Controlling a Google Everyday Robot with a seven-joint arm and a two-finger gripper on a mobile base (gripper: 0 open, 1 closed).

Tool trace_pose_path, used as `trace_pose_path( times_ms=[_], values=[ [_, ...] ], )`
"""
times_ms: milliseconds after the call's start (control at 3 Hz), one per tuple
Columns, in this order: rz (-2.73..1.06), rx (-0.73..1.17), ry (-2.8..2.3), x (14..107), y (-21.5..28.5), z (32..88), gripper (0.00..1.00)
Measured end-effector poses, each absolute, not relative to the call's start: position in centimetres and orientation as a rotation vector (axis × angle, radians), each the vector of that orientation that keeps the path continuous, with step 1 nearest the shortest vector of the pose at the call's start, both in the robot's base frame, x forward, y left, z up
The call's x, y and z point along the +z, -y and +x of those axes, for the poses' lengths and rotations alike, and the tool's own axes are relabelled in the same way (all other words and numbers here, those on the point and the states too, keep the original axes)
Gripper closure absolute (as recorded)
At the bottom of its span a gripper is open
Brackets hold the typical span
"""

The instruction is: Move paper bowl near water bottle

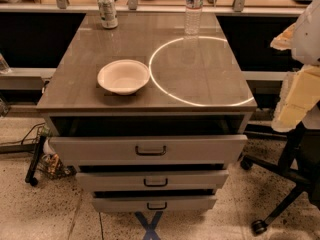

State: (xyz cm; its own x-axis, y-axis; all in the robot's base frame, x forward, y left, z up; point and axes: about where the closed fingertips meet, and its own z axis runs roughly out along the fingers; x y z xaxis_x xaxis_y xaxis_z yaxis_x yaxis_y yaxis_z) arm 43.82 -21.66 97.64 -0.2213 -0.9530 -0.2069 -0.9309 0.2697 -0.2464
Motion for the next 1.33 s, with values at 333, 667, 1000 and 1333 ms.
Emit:
trace_pose_path(
  times_ms=[333, 667, 1000, 1333],
  values=[
    [-1.724, -0.099, -2.231, 97.6, 21.7, 43.8, 0.0],
    [-1.702, -0.058, -2.216, 96.7, 19.2, 45.8, 0.0],
    [-1.709, 0.003, -2.141, 95.0, 13.7, 50.1, 0.0],
    [-1.684, 0.092, -2.046, 93.9, 6.3, 56.0, 0.0]
  ],
)
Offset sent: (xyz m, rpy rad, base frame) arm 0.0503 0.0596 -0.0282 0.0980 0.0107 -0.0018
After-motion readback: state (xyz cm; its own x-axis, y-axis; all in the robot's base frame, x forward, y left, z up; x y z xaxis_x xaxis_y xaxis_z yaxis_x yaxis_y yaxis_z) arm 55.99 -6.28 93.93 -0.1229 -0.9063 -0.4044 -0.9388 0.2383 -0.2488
